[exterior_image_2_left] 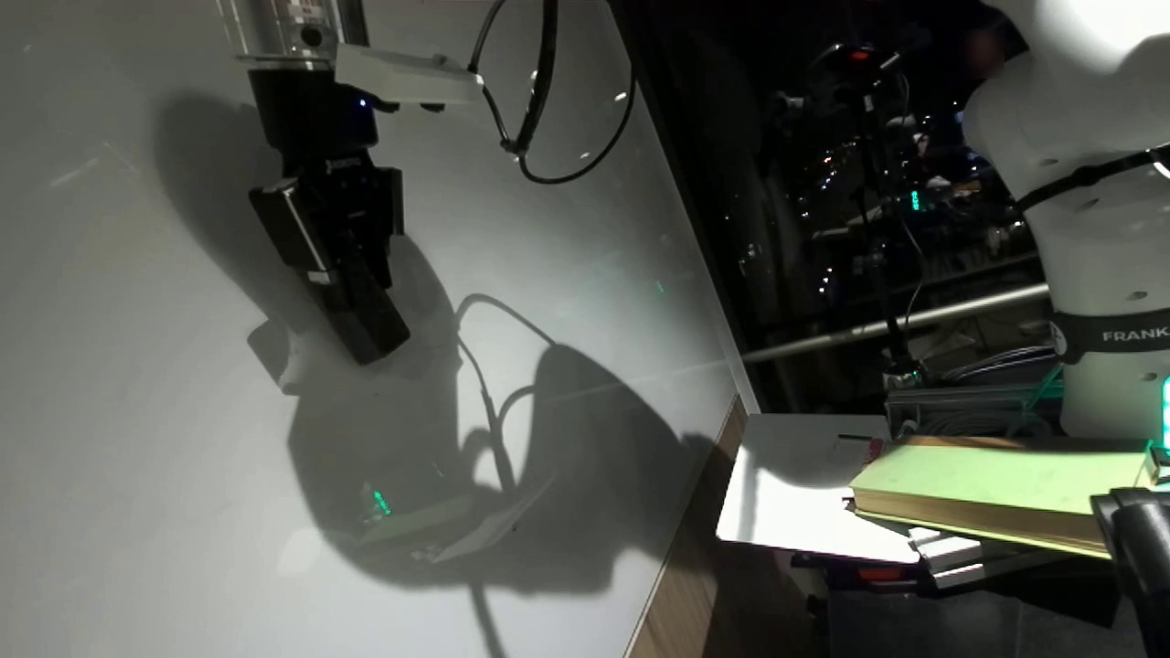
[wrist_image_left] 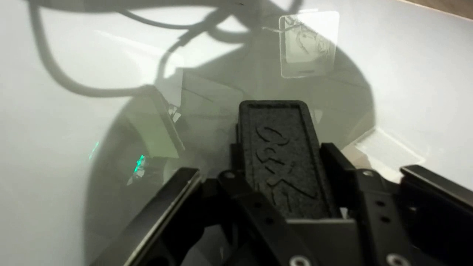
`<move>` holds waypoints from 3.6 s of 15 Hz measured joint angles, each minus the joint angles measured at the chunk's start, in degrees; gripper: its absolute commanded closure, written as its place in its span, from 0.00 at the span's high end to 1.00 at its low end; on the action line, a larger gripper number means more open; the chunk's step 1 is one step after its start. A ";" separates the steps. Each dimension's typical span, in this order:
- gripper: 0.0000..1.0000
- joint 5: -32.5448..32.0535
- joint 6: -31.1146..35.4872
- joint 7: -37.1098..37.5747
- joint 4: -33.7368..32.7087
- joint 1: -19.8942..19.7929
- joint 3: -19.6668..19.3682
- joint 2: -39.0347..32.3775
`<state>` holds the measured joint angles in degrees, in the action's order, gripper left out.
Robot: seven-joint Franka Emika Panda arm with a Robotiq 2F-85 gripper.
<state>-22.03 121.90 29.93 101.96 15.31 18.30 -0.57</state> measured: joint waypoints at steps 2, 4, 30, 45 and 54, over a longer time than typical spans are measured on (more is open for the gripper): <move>0.29 -0.02 -1.76 -0.01 -1.72 0.09 0.00 -0.03; 0.29 -0.11 -3.72 -0.02 -3.91 0.27 0.06 -0.05; 0.29 -0.76 -6.98 -0.22 -2.47 0.76 -2.94 -0.91; 0.29 -0.69 -0.27 -2.68 12.65 -5.28 -7.87 4.06; 0.29 7.50 1.35 -8.74 21.49 -7.41 -8.54 9.38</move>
<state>-14.52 123.25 21.19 123.45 7.90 9.77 8.81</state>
